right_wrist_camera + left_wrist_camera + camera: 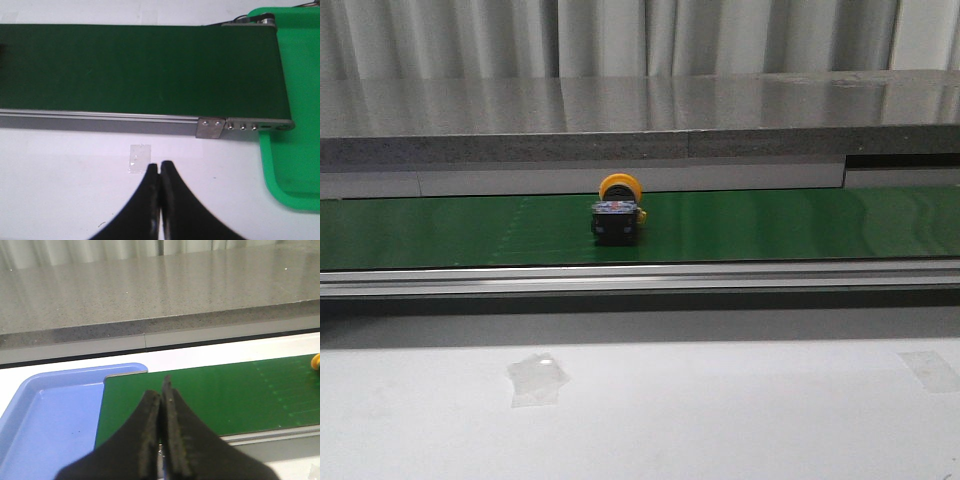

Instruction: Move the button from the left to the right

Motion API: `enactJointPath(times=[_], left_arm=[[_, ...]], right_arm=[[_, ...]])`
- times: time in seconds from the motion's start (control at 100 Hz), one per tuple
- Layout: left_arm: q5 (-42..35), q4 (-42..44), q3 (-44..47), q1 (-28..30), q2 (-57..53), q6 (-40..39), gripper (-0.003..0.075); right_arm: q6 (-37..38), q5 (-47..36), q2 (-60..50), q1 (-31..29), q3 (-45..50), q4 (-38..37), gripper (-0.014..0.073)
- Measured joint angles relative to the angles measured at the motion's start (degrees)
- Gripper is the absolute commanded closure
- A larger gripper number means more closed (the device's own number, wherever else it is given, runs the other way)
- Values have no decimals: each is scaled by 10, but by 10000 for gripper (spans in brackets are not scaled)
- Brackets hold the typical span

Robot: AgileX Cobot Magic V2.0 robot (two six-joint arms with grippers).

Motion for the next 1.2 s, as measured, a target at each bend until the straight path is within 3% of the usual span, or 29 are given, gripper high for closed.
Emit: enactJointPath(times=[0.15, 0.23, 0.4, 0.49, 0.82, 1.2], left_arm=[[0, 0, 0, 0, 0, 0, 740], [0, 0, 0, 0, 0, 0, 740], [0, 0, 0, 0, 0, 0, 740], [0, 0, 0, 0, 0, 0, 740], [0, 0, 0, 0, 0, 0, 740], [0, 0, 0, 0, 0, 0, 740]], right_arm=[[0, 9, 21, 0, 0, 2, 604], [0, 11, 22, 0, 0, 4, 494], [0, 12, 22, 0, 0, 4, 177], [0, 12, 22, 0, 0, 6, 101], [0, -13, 48, 0, -8, 67, 94], [-27, -28, 199, 21, -112, 75, 75]])
